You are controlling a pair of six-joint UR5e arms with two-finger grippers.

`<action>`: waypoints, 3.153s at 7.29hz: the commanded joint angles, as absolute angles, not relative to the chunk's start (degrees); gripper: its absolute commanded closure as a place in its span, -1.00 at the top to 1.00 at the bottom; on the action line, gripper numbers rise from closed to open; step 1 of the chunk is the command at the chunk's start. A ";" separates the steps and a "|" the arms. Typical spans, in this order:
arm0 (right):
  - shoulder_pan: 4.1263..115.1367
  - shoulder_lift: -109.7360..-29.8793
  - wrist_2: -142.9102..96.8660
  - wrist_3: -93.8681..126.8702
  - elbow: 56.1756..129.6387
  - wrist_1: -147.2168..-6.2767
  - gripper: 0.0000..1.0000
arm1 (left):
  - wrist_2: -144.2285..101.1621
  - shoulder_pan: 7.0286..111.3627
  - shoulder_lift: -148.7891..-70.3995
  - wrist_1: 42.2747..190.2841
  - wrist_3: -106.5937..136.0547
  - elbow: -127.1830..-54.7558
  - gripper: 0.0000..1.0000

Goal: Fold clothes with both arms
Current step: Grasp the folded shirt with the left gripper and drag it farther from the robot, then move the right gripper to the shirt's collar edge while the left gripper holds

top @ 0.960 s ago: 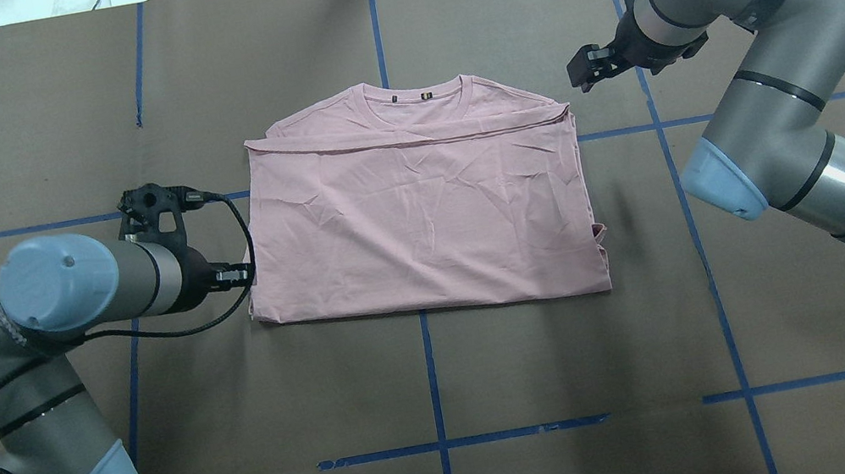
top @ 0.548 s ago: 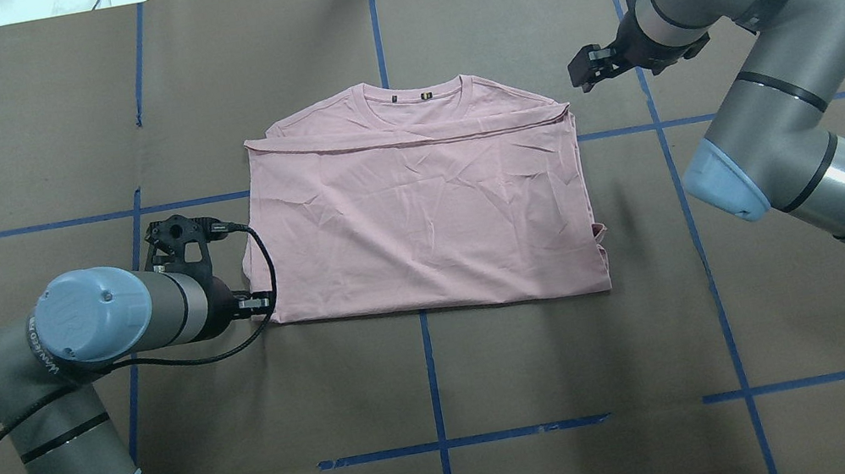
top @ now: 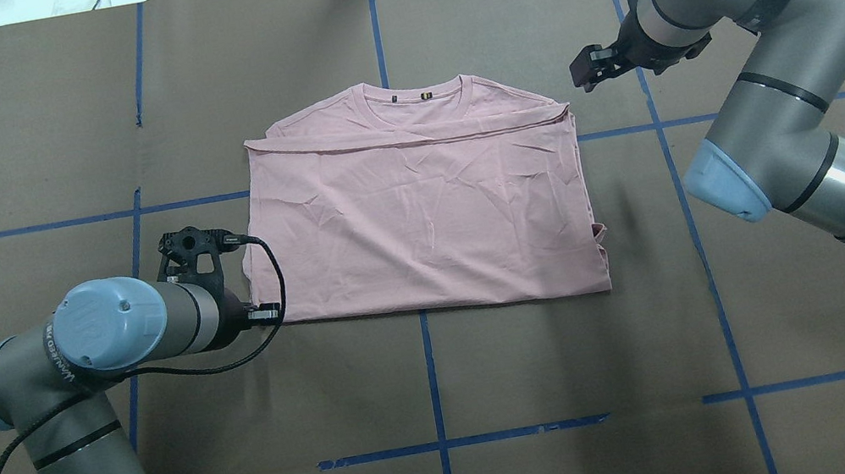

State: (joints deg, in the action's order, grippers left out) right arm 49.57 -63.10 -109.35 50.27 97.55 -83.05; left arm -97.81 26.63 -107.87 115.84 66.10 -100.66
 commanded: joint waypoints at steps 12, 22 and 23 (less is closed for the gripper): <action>49.04 -62.23 -109.07 50.89 96.50 -82.97 1.00 | -94.48 53.68 -131.49 130.77 31.33 -54.85 -1.00; 35.87 -38.14 -95.81 75.50 67.68 -73.04 0.18 | -101.43 55.63 -129.73 134.21 30.41 -58.45 1.00; 35.16 -37.97 -94.15 75.50 66.72 -73.04 0.18 | -101.43 55.63 -129.73 134.21 30.41 -58.36 1.00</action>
State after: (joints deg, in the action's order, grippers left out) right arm 36.19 -38.25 -95.77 75.38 67.84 -73.02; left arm -101.43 55.63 -129.73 134.21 30.40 -58.37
